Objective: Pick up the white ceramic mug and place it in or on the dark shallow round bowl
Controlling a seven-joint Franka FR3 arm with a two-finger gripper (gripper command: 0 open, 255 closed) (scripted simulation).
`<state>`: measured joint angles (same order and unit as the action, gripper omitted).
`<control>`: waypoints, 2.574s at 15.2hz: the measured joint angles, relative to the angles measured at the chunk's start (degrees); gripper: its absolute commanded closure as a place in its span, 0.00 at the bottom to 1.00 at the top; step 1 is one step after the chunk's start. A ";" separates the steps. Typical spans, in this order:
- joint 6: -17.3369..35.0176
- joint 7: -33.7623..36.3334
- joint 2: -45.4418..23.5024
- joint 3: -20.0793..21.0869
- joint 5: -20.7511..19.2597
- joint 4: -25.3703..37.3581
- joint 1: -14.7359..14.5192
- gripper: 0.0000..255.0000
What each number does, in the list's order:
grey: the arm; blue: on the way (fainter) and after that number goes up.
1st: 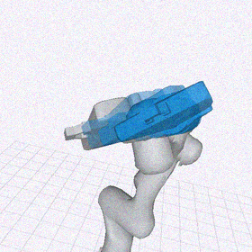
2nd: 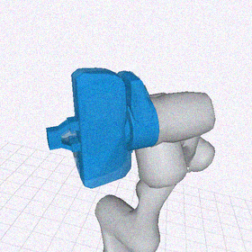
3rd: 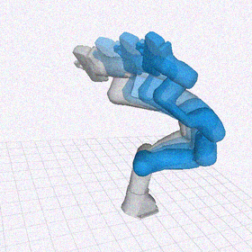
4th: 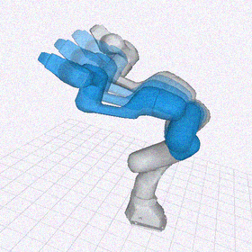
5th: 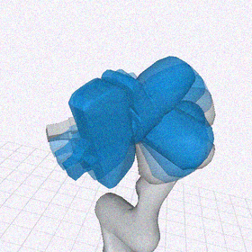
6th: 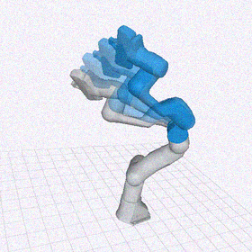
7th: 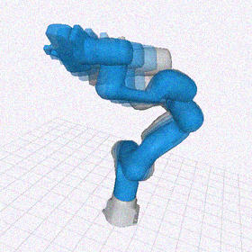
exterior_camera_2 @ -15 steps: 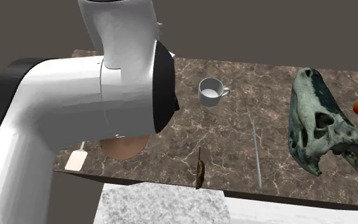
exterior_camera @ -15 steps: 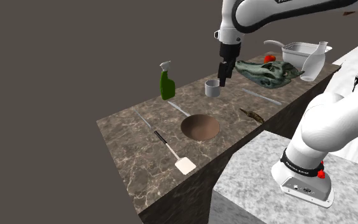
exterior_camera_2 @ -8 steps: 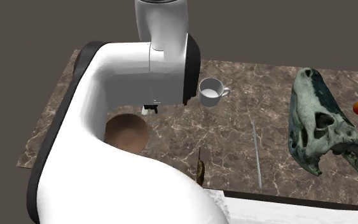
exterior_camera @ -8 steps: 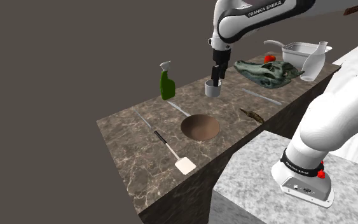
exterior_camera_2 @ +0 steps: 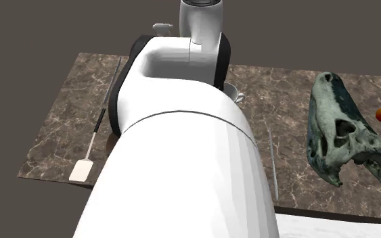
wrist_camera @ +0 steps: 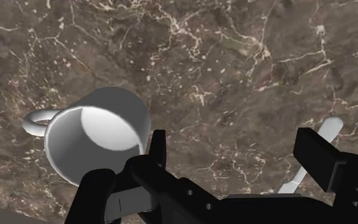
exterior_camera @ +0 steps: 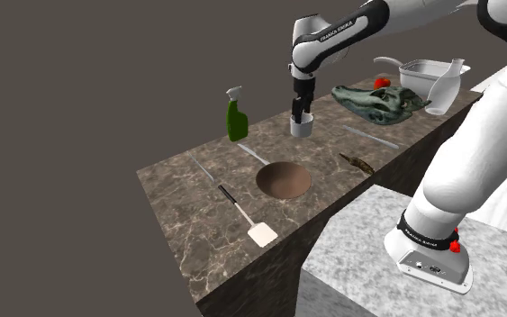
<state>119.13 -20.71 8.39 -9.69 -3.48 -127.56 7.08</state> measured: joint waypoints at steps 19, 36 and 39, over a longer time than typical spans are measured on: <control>9.63 -6.18 -18.62 -2.75 2.35 8.86 2.84 0.00; 7.66 -6.01 -17.49 -2.77 2.09 9.75 2.73 1.00; 5.45 -5.91 -16.40 -2.81 1.85 10.90 2.66 1.00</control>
<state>124.58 -26.62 -8.01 -12.50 -1.63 -116.66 9.74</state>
